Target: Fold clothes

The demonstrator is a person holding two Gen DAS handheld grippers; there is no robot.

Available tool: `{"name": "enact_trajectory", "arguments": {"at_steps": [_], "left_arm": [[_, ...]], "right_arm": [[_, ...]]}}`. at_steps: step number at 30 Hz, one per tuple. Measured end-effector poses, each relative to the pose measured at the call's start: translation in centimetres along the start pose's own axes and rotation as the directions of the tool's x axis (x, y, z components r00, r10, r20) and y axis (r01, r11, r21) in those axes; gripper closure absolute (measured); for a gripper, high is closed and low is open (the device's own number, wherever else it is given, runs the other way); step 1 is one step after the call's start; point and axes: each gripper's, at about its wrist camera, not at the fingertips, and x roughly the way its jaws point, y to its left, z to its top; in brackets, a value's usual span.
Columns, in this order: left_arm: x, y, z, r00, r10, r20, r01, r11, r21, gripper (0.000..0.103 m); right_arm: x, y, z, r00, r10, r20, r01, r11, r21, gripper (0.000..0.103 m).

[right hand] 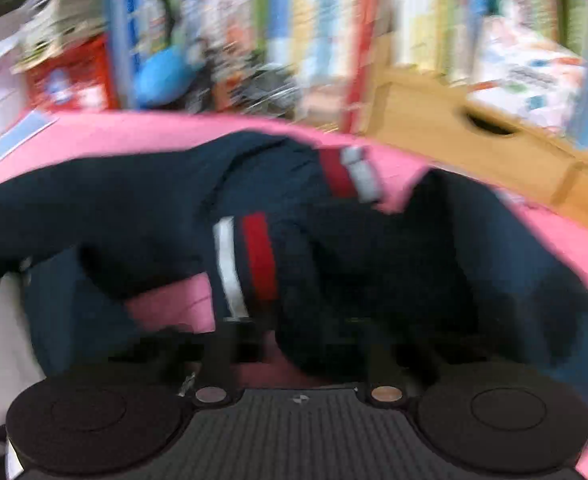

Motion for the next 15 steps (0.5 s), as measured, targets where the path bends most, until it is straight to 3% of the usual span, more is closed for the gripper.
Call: {"name": "enact_trajectory", "arguments": {"at_steps": [3, 6, 8, 11, 13, 15], "left_arm": [[0.0, 0.0, 0.0, 1.0, 0.0, 0.0, 0.0, 1.0, 0.0, 0.0], [0.0, 0.1, 0.0, 1.0, -0.001, 0.0, 0.001, 1.0, 0.001, 0.0], [0.0, 0.1, 0.0, 1.0, -0.001, 0.001, 0.001, 1.0, 0.002, 0.0], [-0.1, 0.1, -0.1, 1.0, -0.001, 0.003, 0.001, 1.0, 0.002, 0.0], [-0.1, 0.2, -0.1, 1.0, -0.001, 0.008, 0.001, 1.0, -0.003, 0.0], [-0.2, 0.2, -0.2, 1.0, 0.0, 0.013, 0.0, 1.0, -0.007, 0.0]], "right_arm": [[-2.8, -2.7, 0.1, 0.989, -0.095, 0.115, 0.088, 0.994, 0.065, 0.085], [-7.6, -7.8, -0.4, 0.949, -0.206, 0.24, 0.166, 0.97, 0.177, 0.088], [-11.0, -11.2, -0.7, 0.905, -0.287, 0.315, 0.21, 0.944, 0.254, 0.097], [-16.6, -17.9, -2.7, 0.823, -0.434, 0.368, 0.298, 0.88, 0.371, 0.097], [-19.8, -22.2, -5.2, 0.77, -0.532, 0.352, 0.363, 0.82, 0.443, 0.097], [-21.9, -25.5, -7.8, 0.734, -0.606, 0.308, 0.416, 0.759, 0.501, 0.097]]}}
